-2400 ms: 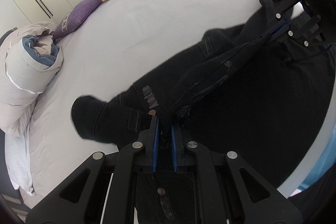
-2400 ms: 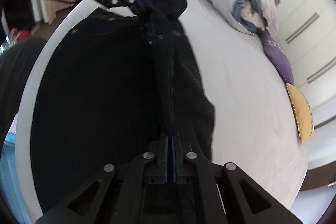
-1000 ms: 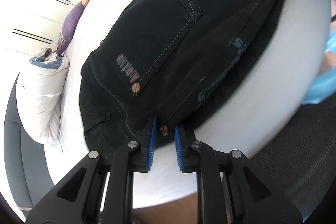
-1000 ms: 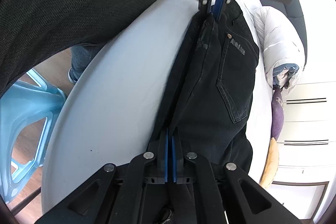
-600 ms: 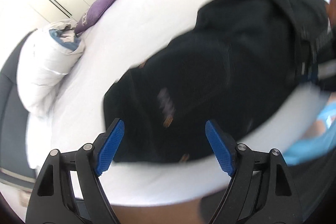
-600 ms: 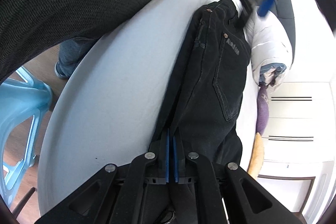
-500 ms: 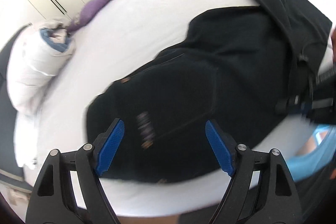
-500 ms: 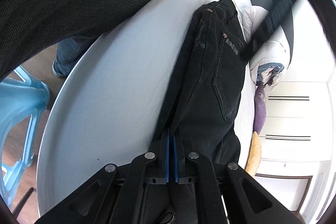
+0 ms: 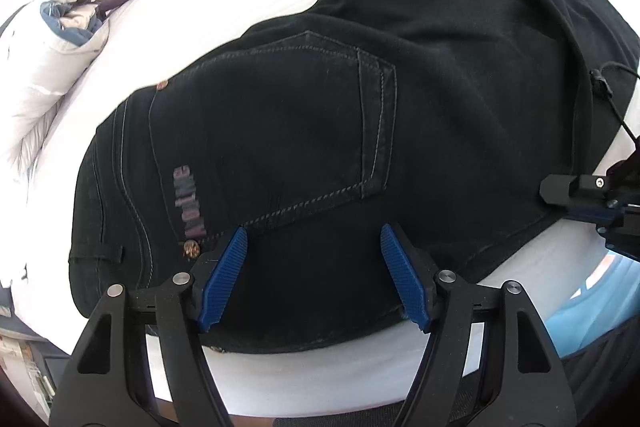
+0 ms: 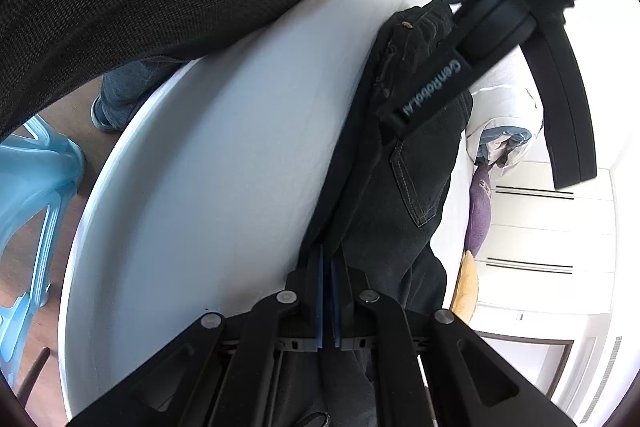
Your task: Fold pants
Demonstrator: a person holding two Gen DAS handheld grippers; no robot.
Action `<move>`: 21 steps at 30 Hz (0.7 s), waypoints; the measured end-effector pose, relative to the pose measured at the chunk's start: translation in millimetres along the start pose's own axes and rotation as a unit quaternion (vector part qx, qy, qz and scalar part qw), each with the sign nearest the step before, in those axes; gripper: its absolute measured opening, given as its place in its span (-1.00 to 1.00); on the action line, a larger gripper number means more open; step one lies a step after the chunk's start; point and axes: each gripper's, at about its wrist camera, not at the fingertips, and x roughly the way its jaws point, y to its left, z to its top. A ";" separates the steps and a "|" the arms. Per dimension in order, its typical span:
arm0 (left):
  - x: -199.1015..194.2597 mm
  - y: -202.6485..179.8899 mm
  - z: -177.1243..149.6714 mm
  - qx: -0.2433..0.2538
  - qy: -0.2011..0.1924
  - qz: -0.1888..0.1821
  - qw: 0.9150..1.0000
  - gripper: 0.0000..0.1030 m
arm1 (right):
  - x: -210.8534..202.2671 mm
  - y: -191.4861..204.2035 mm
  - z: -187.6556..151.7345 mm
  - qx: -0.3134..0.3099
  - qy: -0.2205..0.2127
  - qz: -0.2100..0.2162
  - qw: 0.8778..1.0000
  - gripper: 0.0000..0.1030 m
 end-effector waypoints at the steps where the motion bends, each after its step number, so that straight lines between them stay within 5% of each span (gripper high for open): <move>1: 0.6 0.8 0.1 -0.007 0.000 -0.004 1.000 0.34 | 0.3 1.3 1.3 -0.002 0.004 -0.003 1.000 -0.86; 6: -3.2 -9.2 -8.0 0.016 0.003 0.012 1.000 0.33 | -19.4 -7.7 -8.5 0.041 -0.001 0.010 0.999 -0.72; 8: -10.6 -12.3 -2.8 0.018 0.000 0.023 1.000 0.33 | -38.3 -23.4 -22.6 0.110 -0.012 0.036 0.993 -0.08; 11: -40.6 -4.8 1.9 -0.015 -0.042 0.009 0.999 0.33 | -57.9 -62.5 -60.8 0.275 -0.017 0.081 0.958 0.13; 13: -55.0 -8.0 20.0 -0.031 -0.072 -0.001 0.997 0.33 | -54.2 -93.9 -106.0 0.412 0.002 0.118 0.903 0.14; 15: -52.0 -18.6 42.6 -0.031 -0.076 -0.005 0.997 0.33 | -43.0 -121.2 -160.9 0.535 0.024 0.139 0.833 0.14; 16: -47.5 -22.6 48.0 -0.030 -0.070 -0.006 0.997 0.33 | -34.3 -137.5 -201.1 0.610 0.040 0.148 0.777 0.14; 18: -20.4 -26.9 53.8 -0.031 -0.042 -0.013 0.999 0.33 | -23.9 -157.0 -257.6 0.700 0.058 0.158 0.694 0.19; 19: -4.7 -22.1 54.6 -0.041 -0.024 -0.022 0.999 0.33 | -18.3 -168.3 -299.2 0.759 0.058 0.165 0.627 0.27; 21: 13.2 -17.0 42.8 -0.077 0.001 -0.050 0.996 0.33 | -9.4 -179.6 -355.5 0.828 0.054 0.166 0.534 0.51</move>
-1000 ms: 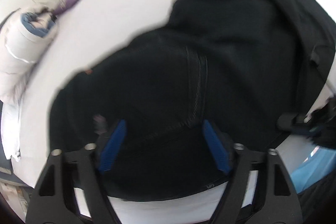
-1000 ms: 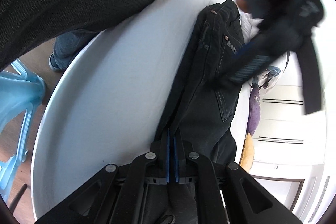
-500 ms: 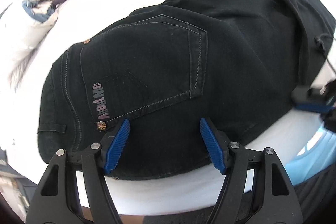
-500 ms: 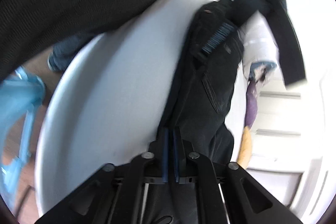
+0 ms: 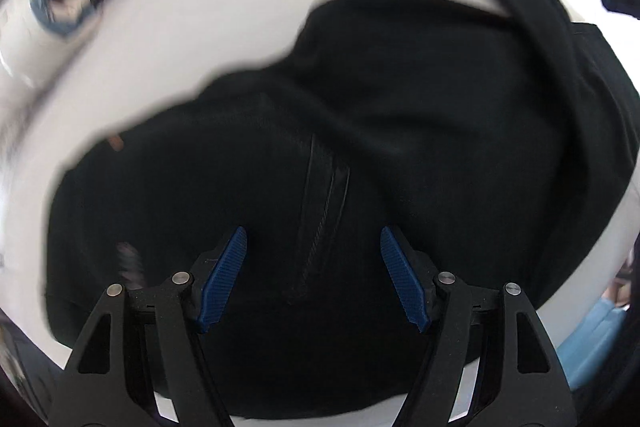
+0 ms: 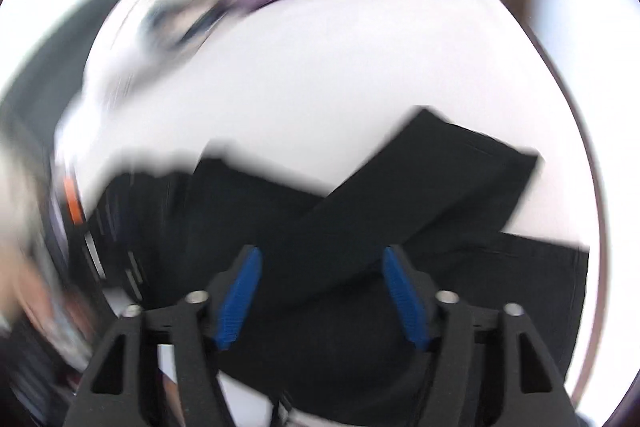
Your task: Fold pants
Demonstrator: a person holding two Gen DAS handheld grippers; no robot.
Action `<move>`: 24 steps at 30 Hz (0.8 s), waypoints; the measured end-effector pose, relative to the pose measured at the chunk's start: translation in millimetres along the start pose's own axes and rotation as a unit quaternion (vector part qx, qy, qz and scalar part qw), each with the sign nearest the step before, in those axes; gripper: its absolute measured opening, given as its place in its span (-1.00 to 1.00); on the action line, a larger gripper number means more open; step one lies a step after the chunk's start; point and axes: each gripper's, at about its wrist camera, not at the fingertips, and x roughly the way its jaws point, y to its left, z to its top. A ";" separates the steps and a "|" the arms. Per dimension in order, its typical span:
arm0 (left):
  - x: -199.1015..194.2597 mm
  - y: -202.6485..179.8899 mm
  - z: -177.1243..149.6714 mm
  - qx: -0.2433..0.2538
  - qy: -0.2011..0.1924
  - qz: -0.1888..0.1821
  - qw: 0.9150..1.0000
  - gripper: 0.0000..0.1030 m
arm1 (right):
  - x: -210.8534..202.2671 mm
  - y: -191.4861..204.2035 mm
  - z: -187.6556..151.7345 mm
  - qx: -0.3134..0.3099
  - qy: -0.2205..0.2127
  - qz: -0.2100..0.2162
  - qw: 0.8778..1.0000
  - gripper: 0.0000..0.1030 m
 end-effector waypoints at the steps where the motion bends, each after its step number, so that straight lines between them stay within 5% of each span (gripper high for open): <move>1: 1.9 4.8 -4.1 -0.020 -0.008 -0.012 1.000 0.33 | -0.9 -17.5 13.6 0.040 -0.004 -0.001 0.999 0.63; 4: 2.3 11.0 -9.4 -0.045 -0.017 -0.028 0.998 0.33 | 12.2 -50.3 54.9 0.108 0.002 -0.007 0.994 0.65; 10: 5.7 9.3 -15.3 -0.049 -0.025 -0.031 0.998 0.35 | 85.1 -52.5 93.6 0.109 0.074 -0.092 0.987 0.64; 18: 4.5 12.2 -20.9 -0.053 -0.042 -0.024 0.997 0.36 | 144.7 -68.7 108.9 0.120 0.128 -0.205 0.963 0.64; 24: 5.0 10.6 -20.3 -0.056 -0.046 -0.022 0.997 0.36 | 158.1 -73.4 108.7 0.113 0.148 -0.216 0.959 0.61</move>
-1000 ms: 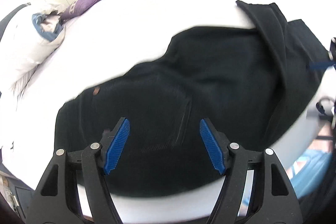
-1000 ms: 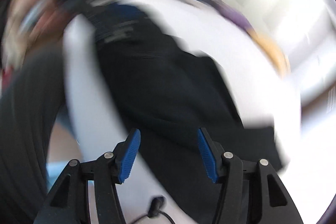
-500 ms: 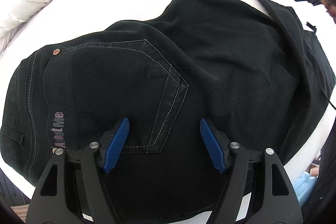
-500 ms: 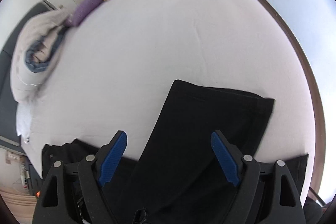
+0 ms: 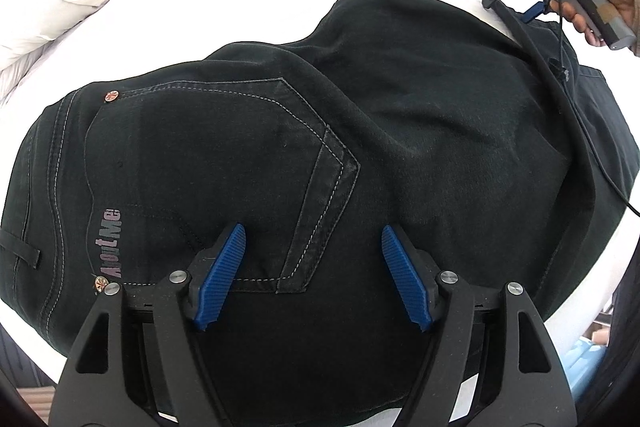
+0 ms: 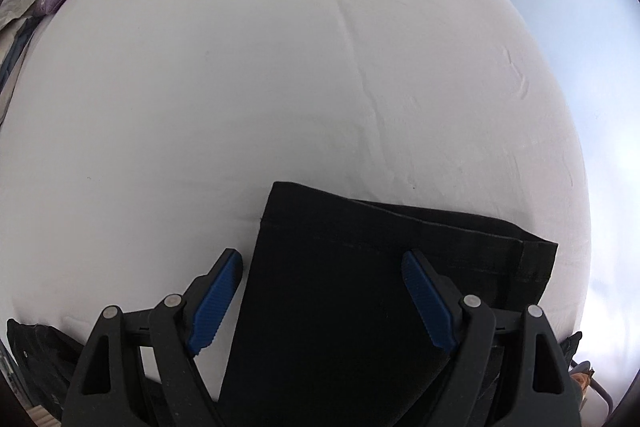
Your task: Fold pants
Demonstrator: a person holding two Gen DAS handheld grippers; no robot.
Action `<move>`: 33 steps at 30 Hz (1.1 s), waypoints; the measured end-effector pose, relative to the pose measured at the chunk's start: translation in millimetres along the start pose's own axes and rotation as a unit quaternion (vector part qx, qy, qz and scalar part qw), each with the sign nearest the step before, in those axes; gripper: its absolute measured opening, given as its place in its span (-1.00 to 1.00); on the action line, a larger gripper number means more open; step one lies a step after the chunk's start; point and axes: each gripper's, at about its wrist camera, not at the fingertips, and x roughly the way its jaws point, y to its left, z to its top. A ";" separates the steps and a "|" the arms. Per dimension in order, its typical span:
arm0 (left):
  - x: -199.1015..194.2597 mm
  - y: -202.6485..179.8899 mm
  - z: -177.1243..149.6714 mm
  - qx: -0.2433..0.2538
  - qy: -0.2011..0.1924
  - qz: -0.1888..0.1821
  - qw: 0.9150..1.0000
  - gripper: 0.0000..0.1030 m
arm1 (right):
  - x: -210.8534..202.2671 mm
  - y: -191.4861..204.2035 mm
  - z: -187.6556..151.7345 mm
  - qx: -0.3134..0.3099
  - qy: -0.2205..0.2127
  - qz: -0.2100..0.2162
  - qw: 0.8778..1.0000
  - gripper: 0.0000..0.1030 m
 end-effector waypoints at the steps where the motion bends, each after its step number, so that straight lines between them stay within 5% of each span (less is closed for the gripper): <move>1: -0.1 0.5 -0.5 -0.001 0.000 0.000 1.000 0.36 | 1.3 -0.7 0.8 -0.001 0.001 0.002 1.000 0.48; 3: -0.5 0.1 0.1 -0.001 0.000 0.001 1.000 0.36 | 2.1 -2.4 1.2 -0.009 0.003 0.002 1.000 0.24; 5: -0.3 -1.1 0.5 -0.002 -0.001 0.002 1.000 0.36 | -3.7 -4.8 1.0 -0.023 -0.006 0.006 1.000 -0.39; 6: -0.1 -1.6 0.1 -0.002 -0.001 0.002 1.000 0.37 | -4.6 -3.1 0.7 -0.024 -0.006 0.013 1.000 -0.42; 8: -0.6 -2.4 -0.8 -0.003 -0.001 0.004 1.000 0.37 | -12.1 -11.9 -4.4 -0.019 -0.011 0.033 0.999 -0.82; 17: -1.3 -7.1 0.1 -0.004 0.010 0.009 1.000 0.37 | -86.5 -101.0 -40.8 0.029 -0.111 0.122 0.986 -0.93; 24: -0.5 -11.2 9.4 -0.004 0.024 0.014 1.000 0.37 | -145.3 -209.2 -152.7 0.090 -0.195 0.178 0.960 -0.94; 30: 4.1 -16.0 21.8 -0.008 0.038 0.019 0.999 0.39 | -95.2 -280.9 -231.7 0.181 -0.192 0.203 0.943 -0.94; 33: 7.0 -19.3 29.9 -0.010 0.047 0.027 0.999 0.41 | -65.1 -282.5 -279.9 0.214 -0.174 0.196 0.941 -0.94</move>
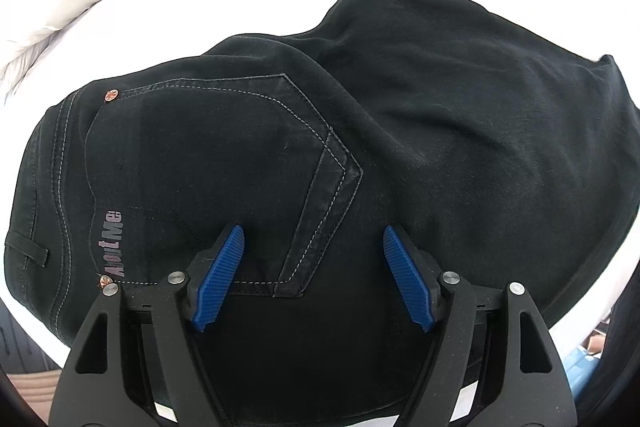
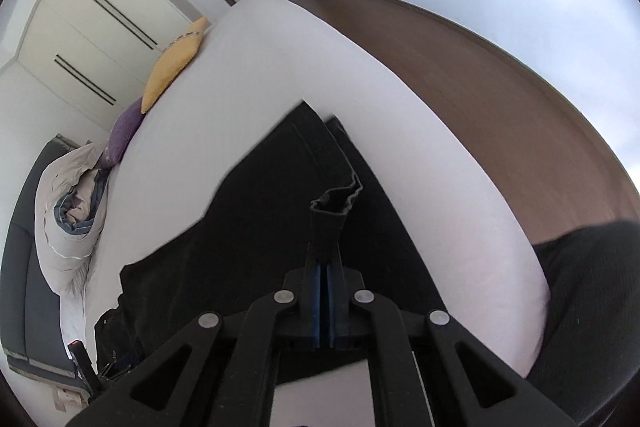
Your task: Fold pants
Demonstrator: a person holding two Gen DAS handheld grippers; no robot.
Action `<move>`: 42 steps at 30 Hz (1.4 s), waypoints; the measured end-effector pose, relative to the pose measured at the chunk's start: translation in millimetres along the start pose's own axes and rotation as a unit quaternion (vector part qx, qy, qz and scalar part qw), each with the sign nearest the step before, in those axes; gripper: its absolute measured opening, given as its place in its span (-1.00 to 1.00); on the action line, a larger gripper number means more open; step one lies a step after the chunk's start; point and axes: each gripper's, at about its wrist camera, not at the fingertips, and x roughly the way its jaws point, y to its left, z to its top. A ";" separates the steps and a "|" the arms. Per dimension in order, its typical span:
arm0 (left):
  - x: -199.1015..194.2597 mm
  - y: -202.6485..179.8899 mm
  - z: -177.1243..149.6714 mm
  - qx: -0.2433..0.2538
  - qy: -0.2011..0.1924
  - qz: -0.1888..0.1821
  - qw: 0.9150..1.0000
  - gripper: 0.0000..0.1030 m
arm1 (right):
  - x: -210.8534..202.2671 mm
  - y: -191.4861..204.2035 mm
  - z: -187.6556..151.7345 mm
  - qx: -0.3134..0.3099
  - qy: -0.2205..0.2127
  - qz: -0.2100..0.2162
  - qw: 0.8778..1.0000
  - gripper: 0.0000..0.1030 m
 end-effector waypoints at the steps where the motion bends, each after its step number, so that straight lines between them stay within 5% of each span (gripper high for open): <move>1: 0.8 -1.8 3.2 -0.001 0.004 0.006 1.000 0.44 | 4.5 -14.8 -10.4 0.020 0.009 0.000 1.000 -0.94; 11: 8.0 -12.1 24.9 -0.024 0.019 0.034 0.999 0.61 | -11.3 -18.4 -30.5 0.054 0.002 0.034 0.998 -0.95; 19: 16.8 -15.0 40.7 -0.037 0.023 0.048 0.998 0.84 | 1.8 -42.0 -42.8 0.097 0.040 0.059 0.993 -0.99; 23: 20.2 -18.6 48.1 -0.040 0.025 0.049 0.998 0.86 | -12.4 -43.3 -37.1 0.095 0.033 0.055 0.993 -0.69; 26: 21.8 -21.7 52.1 -0.044 0.024 0.052 0.997 0.88 | -37.1 -60.9 -31.8 0.108 -0.007 -0.020 0.994 -0.06; 29: 13.0 -25.1 41.0 -0.046 0.020 0.056 0.997 0.88 | -57.7 -76.6 -20.1 0.120 -0.041 -0.044 0.991 -0.06; 34: 18.4 -24.9 26.5 -0.047 0.016 0.066 0.997 0.88 | -56.7 -13.4 13.7 -0.011 -0.032 0.061 0.998 -0.06; 39: 14.3 -42.7 18.4 -0.035 -0.001 0.068 0.997 0.88 | 2.3 72.7 32.5 -0.136 0.064 0.148 0.978 -0.09; 42: 16.8 -47.1 17.8 -0.046 -0.001 0.068 0.997 0.88 | 58.6 95.6 33.6 -0.142 0.140 0.164 0.966 -0.09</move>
